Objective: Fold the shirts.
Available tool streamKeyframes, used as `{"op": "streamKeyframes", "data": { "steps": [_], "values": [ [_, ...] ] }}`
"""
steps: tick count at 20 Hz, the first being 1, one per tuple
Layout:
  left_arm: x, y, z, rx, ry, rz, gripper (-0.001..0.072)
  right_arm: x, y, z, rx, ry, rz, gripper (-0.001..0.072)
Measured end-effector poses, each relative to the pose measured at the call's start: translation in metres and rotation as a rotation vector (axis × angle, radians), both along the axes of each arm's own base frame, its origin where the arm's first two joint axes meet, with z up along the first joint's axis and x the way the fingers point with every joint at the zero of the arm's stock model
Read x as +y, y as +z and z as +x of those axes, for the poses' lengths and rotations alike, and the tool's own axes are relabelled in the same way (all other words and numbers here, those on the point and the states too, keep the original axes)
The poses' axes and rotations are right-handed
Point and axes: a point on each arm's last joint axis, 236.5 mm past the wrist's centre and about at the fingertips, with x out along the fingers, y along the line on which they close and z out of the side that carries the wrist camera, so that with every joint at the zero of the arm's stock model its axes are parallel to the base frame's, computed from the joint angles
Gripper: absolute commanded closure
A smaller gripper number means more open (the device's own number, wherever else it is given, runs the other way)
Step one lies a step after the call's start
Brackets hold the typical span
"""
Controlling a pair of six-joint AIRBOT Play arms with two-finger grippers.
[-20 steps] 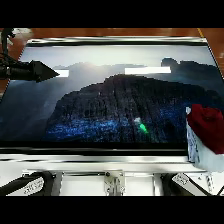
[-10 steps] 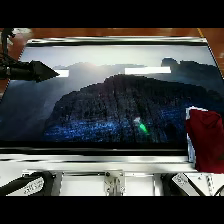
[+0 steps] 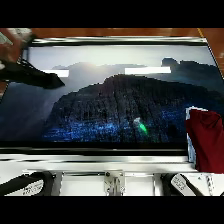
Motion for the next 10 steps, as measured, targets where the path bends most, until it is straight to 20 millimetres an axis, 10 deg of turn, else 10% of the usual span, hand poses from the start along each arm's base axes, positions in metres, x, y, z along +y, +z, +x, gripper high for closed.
{"op": "streamKeyframes", "data": {
  "steps": [2,7,10],
  "values": [
    [-0.006,-0.035,-0.014,0.075,-0.058,0.196,-0.0010,0.057,-0.008,0.034,0.046,0.188,0.010,0.0136],
    [-0.022,-0.094,-0.029,0.185,-0.175,0.461,0.0008,0.179,-0.075,0.052,0.278,0.463,0.184,0.0136],
    [-0.019,-0.109,-0.029,0.216,-0.183,0.505,0.0008,0.215,-0.096,0.048,0.357,0.515,0.259,0.0136]
  ]
}}
